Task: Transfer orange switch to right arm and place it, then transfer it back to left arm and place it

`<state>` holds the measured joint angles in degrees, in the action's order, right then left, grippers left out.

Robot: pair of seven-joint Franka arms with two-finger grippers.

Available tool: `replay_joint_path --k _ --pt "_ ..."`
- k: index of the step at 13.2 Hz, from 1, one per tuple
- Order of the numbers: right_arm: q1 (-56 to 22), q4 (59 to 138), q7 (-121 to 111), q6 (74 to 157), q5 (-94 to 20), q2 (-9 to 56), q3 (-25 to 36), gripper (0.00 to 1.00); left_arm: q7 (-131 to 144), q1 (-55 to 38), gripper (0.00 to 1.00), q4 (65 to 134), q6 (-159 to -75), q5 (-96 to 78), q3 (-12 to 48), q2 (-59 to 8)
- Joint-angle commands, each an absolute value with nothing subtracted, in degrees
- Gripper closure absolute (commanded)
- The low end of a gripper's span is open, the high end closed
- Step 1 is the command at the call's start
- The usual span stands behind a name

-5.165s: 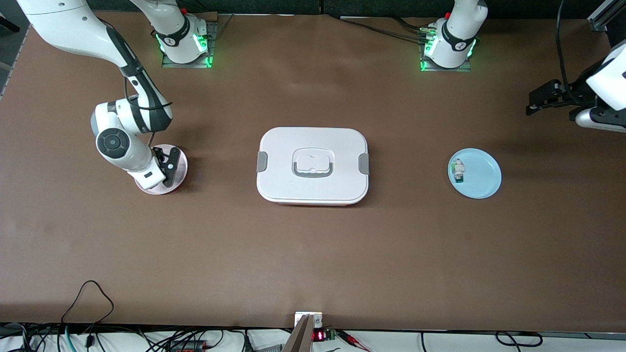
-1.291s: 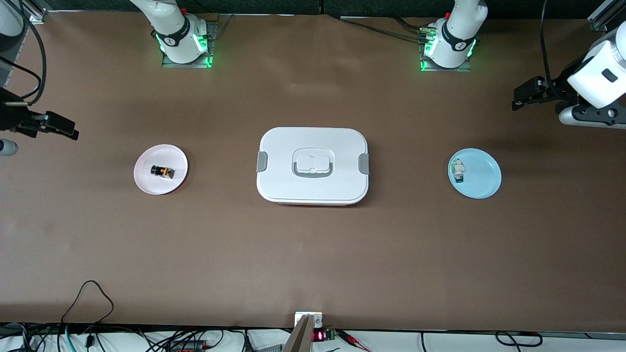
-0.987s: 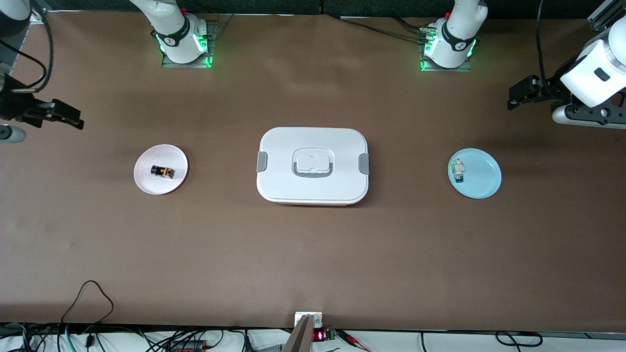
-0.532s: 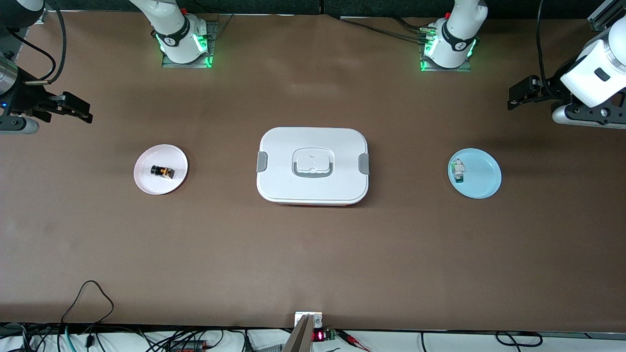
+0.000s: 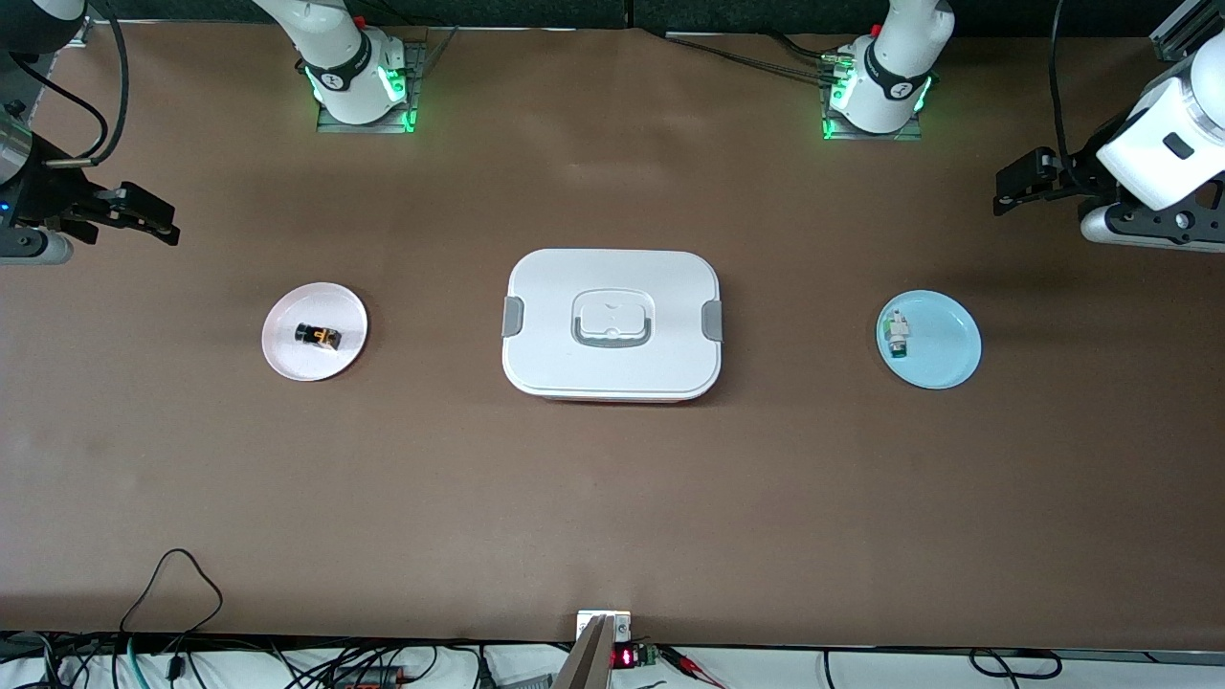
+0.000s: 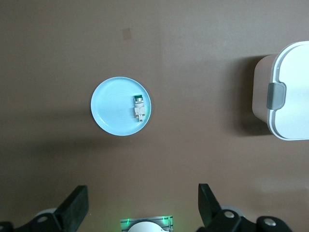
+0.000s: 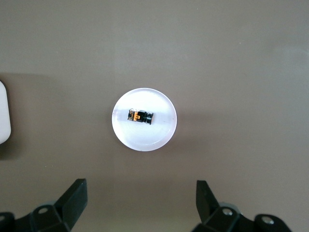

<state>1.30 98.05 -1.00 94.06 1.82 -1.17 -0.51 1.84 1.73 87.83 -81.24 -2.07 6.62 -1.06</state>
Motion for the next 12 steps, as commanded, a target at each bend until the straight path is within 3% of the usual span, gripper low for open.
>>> replay_joint_path --k 1,6,12 --pt "0.97 96.94 -0.97 93.87 1.85 -0.18 -0.53 0.0 1.85 1.85 0.0 86.4 -80.51 -2.02 6.77 -1.58" --pt "-4.73 96.94 -0.35 93.96 2.2 0.18 2.71 0.0 1.85 1.85 0.0 86.4 -80.51 -2.02 6.77 -1.58" --pt "-2.9 95.98 -1.14 93.34 1.32 0.0 3.08 0.0 1.67 1.85 0.0 86.4 -80.51 -2.02 6.77 -1.58"
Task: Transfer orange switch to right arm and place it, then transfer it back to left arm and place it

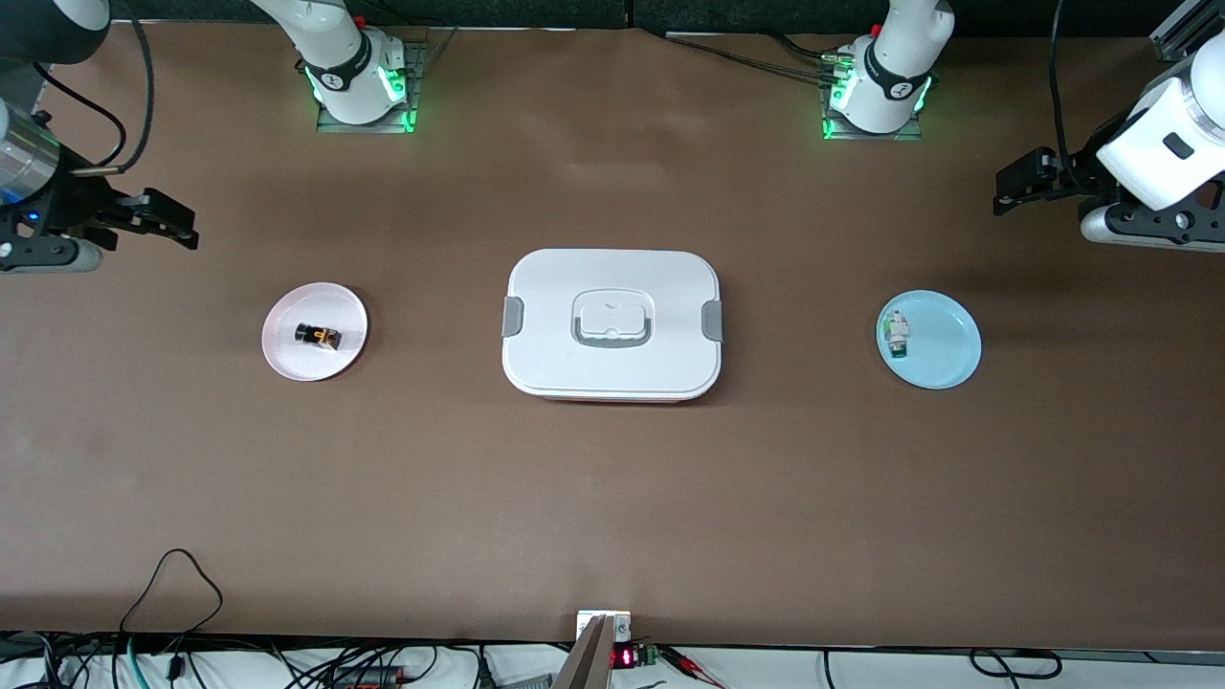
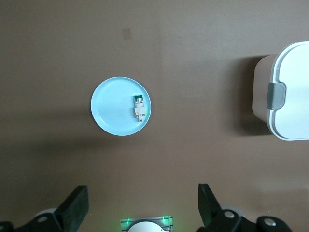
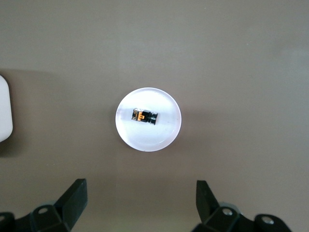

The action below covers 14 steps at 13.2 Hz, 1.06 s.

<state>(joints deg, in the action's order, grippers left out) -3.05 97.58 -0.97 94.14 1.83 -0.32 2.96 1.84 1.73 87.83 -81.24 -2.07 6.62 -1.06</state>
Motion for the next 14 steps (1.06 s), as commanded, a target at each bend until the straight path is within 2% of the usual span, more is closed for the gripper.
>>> replay_joint_path --k 1,8,14 --pt "-2.73 95.8 -1.23 93.08 1.32 0.0 3.16 0.0 1.67 1.93 0.0 86.4 -80.51 -2.02 6.77 -1.58" --pt "-2.64 94.31 -0.88 92.46 1.23 0.09 3.43 0.0 1.58 2.02 0.0 86.4 -80.51 -2.02 6.77 -1.58" --pt "-2.99 93.08 -1.14 88.6 1.23 -0.17 4.04 0.0 1.5 2.11 0.0 86.4 -80.51 -2.02 6.77 -1.58"
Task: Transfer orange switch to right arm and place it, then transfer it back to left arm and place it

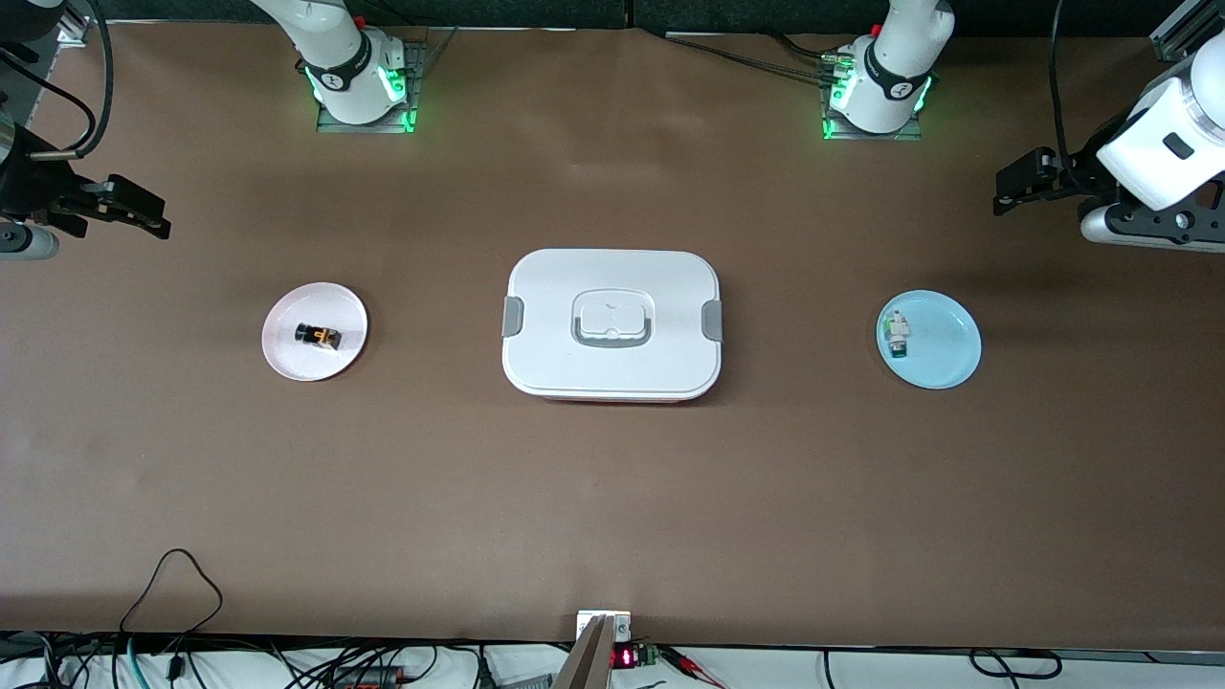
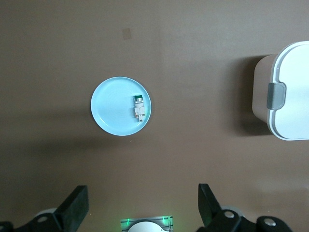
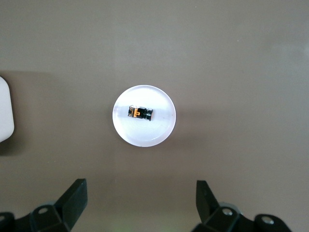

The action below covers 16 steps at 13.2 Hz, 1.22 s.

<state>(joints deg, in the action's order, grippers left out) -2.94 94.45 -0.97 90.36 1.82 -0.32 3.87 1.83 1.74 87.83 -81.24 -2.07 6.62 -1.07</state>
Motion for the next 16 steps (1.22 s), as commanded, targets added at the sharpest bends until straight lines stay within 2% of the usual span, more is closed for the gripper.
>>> replay_joint_path --k 1,12,16 --pt "-2.99 93.08 -1.06 88.07 1.23 -0.35 4.04 0.0 1.49 2.11 0.0 86.4 -80.51 -2.02 6.77 -1.58" --pt "-3.25 93.08 -0.88 86.48 1.32 -0.61 3.96 0.0 0.79 2.29 0.0 86.4 -80.51 -2.02 6.77 -1.58" --pt "-3.16 96.15 -0.62 88.41 1.32 -2.81 4.04 0.0 0.79 2.02 0.0 86.4 -80.59 -2.11 6.77 -1.67"
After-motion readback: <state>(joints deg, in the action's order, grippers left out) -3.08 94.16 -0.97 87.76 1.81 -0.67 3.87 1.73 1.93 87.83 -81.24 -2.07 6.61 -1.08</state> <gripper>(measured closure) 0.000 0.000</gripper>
